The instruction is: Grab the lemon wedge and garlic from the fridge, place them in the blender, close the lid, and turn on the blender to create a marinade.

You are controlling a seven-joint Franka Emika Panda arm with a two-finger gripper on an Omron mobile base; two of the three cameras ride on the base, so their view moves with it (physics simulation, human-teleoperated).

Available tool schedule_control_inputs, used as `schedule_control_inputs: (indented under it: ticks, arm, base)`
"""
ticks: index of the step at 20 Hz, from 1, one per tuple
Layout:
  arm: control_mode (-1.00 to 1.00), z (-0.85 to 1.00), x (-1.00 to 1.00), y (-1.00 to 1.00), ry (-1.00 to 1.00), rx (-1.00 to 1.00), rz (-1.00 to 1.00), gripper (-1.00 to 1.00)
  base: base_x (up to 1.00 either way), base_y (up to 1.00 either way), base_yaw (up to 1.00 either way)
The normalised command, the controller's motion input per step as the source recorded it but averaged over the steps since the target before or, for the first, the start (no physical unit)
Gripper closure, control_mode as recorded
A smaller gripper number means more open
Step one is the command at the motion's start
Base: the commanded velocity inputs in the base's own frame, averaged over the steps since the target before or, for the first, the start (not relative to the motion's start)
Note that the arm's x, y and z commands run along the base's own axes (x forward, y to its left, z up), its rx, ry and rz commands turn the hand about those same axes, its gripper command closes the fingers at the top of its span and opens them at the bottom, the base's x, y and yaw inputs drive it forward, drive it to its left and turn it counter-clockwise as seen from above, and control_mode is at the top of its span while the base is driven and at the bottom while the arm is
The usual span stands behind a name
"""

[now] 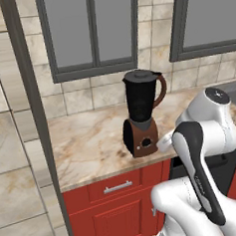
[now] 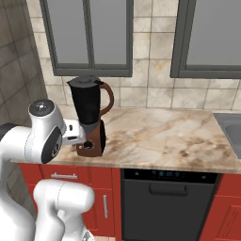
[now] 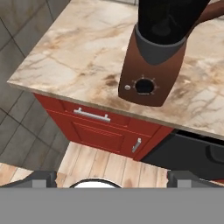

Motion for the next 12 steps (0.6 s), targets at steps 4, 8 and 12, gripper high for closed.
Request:
schedule_control_inputs:
  ticks: [4, 8, 12]
  arm:
    - [-1.0, -0.01, 0.0, 0.0, 0.0, 0.03, -0.04, -1.0]
    - [-1.0, 0.0, 0.0, 0.0, 0.0, 0.0, 0.0, -1.0]
    - [-1.0, 0.0, 0.0, 0.0, 0.0, 0.0, 0.0, -1.0]
  base:
    - [0.0, 0.0, 0.0]
    - [0.0, 0.0, 0.0]
    - [0.0, 0.0, 0.0]
